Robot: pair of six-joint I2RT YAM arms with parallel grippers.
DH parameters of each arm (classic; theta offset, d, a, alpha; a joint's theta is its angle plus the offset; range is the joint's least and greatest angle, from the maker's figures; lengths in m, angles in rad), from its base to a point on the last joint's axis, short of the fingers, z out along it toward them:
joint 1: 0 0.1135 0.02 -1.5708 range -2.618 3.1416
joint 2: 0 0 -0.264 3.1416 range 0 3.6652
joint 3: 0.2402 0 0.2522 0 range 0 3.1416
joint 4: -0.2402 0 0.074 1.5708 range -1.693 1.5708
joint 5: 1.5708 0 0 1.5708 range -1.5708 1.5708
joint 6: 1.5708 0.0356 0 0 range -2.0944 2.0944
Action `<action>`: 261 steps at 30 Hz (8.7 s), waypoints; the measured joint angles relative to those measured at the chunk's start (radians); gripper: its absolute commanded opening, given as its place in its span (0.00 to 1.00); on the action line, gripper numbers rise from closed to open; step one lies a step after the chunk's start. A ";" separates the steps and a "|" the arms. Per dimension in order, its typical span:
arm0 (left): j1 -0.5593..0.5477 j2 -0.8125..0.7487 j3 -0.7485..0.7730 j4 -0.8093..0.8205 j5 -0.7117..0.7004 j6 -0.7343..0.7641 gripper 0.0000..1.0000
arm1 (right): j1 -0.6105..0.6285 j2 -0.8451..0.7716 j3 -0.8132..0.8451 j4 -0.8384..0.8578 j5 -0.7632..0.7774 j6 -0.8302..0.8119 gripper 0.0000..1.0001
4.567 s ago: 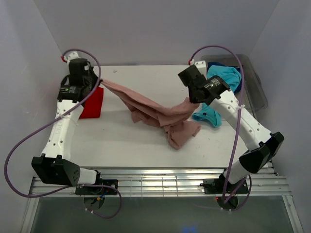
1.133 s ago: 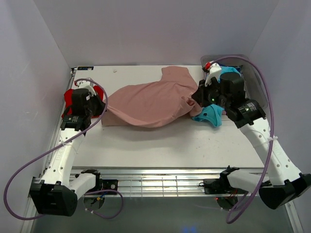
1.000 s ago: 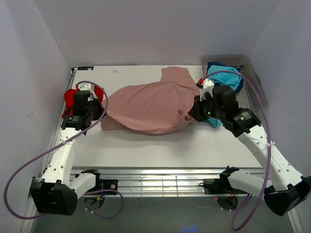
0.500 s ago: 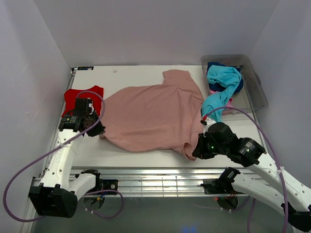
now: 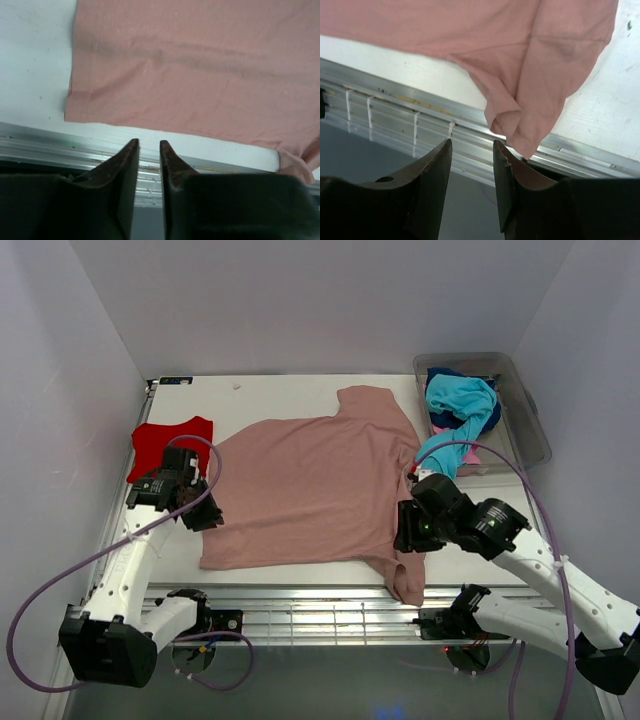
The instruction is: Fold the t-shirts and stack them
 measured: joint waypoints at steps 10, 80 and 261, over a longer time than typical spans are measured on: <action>0.000 0.353 0.054 0.260 -0.098 0.067 0.00 | -0.043 0.320 0.061 0.171 0.150 -0.074 0.08; 0.026 0.581 -0.009 0.502 -0.111 0.105 0.00 | -0.639 0.852 0.849 0.267 0.441 -0.534 0.08; -0.113 0.271 -0.344 0.201 -0.510 -0.702 0.31 | -0.059 0.325 -0.317 0.182 0.104 0.108 0.60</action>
